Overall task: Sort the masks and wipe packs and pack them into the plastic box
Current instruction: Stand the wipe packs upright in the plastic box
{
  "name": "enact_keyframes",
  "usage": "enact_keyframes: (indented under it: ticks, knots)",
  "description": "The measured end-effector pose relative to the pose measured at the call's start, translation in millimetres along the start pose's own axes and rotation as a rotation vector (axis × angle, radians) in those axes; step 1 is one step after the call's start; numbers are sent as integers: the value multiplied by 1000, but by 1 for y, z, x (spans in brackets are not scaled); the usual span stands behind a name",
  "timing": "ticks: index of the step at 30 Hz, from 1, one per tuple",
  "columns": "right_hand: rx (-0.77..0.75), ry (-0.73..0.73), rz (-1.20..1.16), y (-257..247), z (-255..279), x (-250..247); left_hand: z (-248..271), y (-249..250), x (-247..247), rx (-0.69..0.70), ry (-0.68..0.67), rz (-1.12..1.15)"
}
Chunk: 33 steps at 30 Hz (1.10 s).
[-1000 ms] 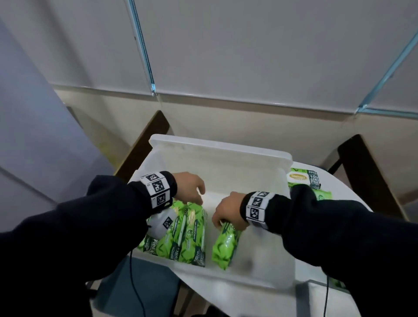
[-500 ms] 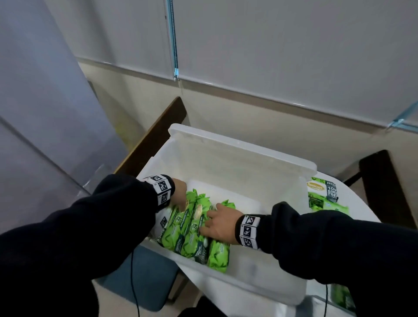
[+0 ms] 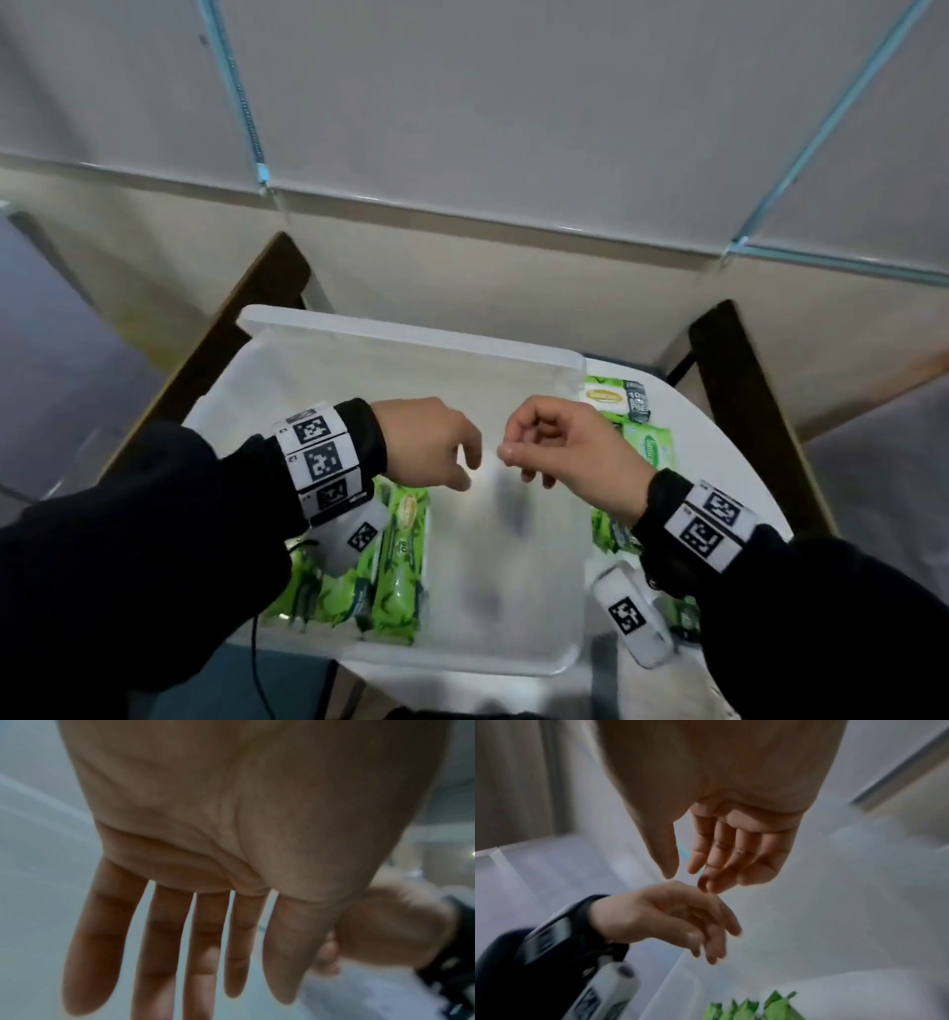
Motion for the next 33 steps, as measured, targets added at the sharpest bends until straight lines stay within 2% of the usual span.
enact_keyframes:
  ticks: [3, 6, 8, 10, 13, 16, 19, 21, 24, 28, 31, 33]
  knots:
    - [164, 253, -204, 56, 40, -76, -17, 86, -44, 221, 132, 48]
    - [394, 422, -186, 138, 71, -143, -58, 160, -70, 351, 210, 106]
    - [523, 497, -67, 197, 88, -185, -107, 192, -70, 306, 229, 158]
    - [584, 538, 52, 243, 102, -216, -160, 211, -52, 166, 163, 200]
    - [502, 447, 190, 267, 99, -229, -225, 212, -2, -76, 2, 172]
    - [351, 113, 453, 262, 71, -209, -266, 190, 51, -281, -40, 94]
    - [332, -178, 629, 278, 51, -190, -281, 161, 99, -486, -109, -29]
    - [383, -263, 707, 303, 53, -188, -284, 145, 123, -637, -88, 143]
    - [417, -181, 683, 335, 72, -197, -279, 140, 141, -789, -14, 273]
    - [570, -50, 729, 366, 99, -229, -272, 154, 154, -738, -34, 246]
    - [625, 2, 391, 389, 108, -253, -263, 165, 167, -662, -67, 209]
    - [627, 43, 254, 400, 114, -267, -260, 169, 170, -603, -89, 179]
Point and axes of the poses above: each hand's wrist, its own z-axis away from the middle knuckle, its own x-axis out of the palm, y = z × x, the point moved 8 cm from there along -z, towards the middle knuckle, and after that the axes turned 2 degrees about -y, right-handed, at the moved point
